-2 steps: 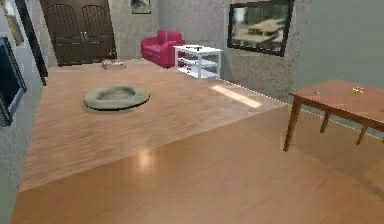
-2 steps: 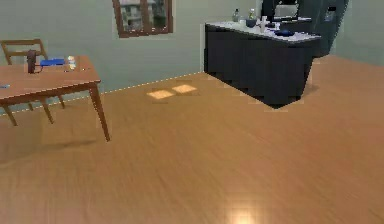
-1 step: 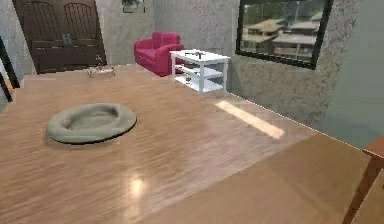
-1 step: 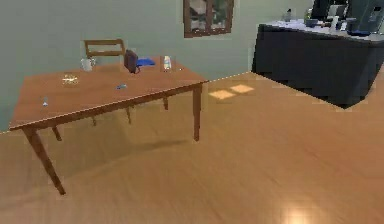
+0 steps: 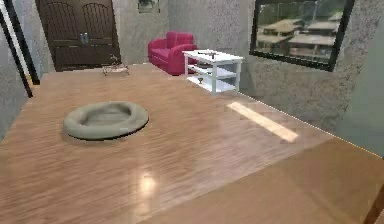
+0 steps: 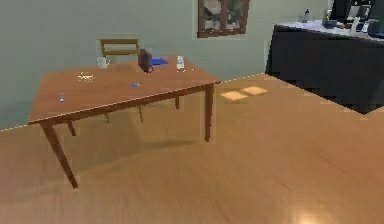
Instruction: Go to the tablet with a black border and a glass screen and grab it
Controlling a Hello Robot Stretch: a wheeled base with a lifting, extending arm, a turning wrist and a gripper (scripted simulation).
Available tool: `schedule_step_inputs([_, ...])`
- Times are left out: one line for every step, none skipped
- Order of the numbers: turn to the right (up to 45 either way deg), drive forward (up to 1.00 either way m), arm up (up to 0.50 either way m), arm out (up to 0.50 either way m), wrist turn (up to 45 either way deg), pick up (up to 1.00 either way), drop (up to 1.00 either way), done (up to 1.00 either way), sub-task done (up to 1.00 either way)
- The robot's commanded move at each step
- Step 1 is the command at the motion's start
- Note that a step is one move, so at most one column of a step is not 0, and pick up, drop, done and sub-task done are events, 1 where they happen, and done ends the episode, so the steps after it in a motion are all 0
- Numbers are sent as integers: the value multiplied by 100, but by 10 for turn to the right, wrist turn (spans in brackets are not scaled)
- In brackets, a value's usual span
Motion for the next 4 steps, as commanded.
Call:
schedule_step_inputs([0,100,0,0,0,0,0,0,0])
schedule_step_inputs([0,100,0,0,0,0,0,0,0])
schedule_step_inputs([0,80,0,0,0,0,0,0,0])
schedule_step_inputs([-240,0,0,0,0,0,0,0,0])
